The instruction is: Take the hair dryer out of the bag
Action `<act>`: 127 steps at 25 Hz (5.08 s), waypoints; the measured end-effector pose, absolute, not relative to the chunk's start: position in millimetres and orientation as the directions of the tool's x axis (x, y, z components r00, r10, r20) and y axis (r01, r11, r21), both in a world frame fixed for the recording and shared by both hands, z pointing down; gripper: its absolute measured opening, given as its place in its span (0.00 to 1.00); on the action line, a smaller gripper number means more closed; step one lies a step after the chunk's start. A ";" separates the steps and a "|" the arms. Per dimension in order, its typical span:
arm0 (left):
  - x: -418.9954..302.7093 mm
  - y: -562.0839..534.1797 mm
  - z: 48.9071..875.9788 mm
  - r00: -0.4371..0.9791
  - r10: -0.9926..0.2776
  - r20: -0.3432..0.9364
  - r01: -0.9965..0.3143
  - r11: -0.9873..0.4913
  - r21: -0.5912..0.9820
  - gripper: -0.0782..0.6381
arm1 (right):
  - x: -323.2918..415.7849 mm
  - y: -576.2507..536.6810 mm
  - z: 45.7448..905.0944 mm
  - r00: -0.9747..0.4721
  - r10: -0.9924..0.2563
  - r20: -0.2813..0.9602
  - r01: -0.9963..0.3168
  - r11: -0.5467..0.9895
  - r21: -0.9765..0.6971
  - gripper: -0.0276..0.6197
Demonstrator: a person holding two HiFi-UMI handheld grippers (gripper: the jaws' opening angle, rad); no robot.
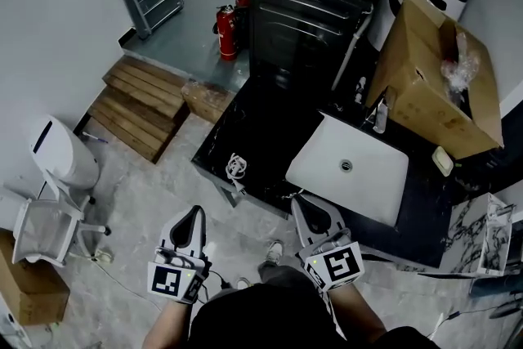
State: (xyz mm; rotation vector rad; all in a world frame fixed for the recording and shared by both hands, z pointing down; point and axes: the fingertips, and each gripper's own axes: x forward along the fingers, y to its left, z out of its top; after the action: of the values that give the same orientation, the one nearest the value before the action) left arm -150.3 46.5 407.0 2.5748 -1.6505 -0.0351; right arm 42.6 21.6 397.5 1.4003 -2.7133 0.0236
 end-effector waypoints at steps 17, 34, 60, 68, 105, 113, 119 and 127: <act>-120.5 -54.5 414.5 0.375 -0.925 0.055 -0.925 -0.371 0.079 0.14 | 59.9 -66.5 423.6 -0.636 -0.758 0.140 -0.766 0.642 -0.004 0.06; -148.8 -104.5 445.0 0.519 -0.847 0.116 -0.853 -0.503 0.144 0.14 | -5.1 -90.8 470.3 -0.558 -0.750 0.354 -0.782 0.618 0.077 0.08; -136.3 -91.9 486.6 0.561 -0.807 0.186 -0.823 -0.519 0.231 0.14 | -36.6 -129.9 570.8 -0.368 -0.722 0.586 -0.479 0.688 0.545 0.27; -105.0 -104.1 512.4 0.639 -0.736 0.224 -0.769 -0.619 0.158 0.14 | -35.3 -143.2 544.4 -0.415 -0.732 0.540 -0.549 0.675 0.493 0.07; -31.3 -158.9 632.4 0.526 -0.485 0.699 -0.784 -0.595 0.177 0.56 | -24.8 -151.2 482.3 -0.502 -0.757 0.419 -0.668 0.647 0.368 0.07; -36.0 -164.4 637.9 0.505 -0.493 0.708 -0.765 -0.635 0.104 0.47 | -18.2 -149.7 480.1 -0.511 -0.756 0.409 -0.674 0.648 0.355 0.07; -38.1 -163.4 624.5 0.557 -0.466 0.687 -0.761 -0.617 0.198 0.45 | -14.4 -145.4 485.0 -0.496 -0.762 0.416 -0.656 0.643 0.396 0.07; -26.9 -148.5 601.8 0.736 -0.435 0.519 -0.677 -0.482 0.557 0.45 | 2.5 -149.7 490.4 -0.449 -0.788 0.421 -0.668 0.609 0.427 0.07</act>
State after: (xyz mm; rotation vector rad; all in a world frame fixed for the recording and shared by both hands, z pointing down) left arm -26.9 -148.5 601.8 2.1522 -0.8347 0.3957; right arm 2.5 -149.7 490.4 1.1436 -2.2434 -0.2652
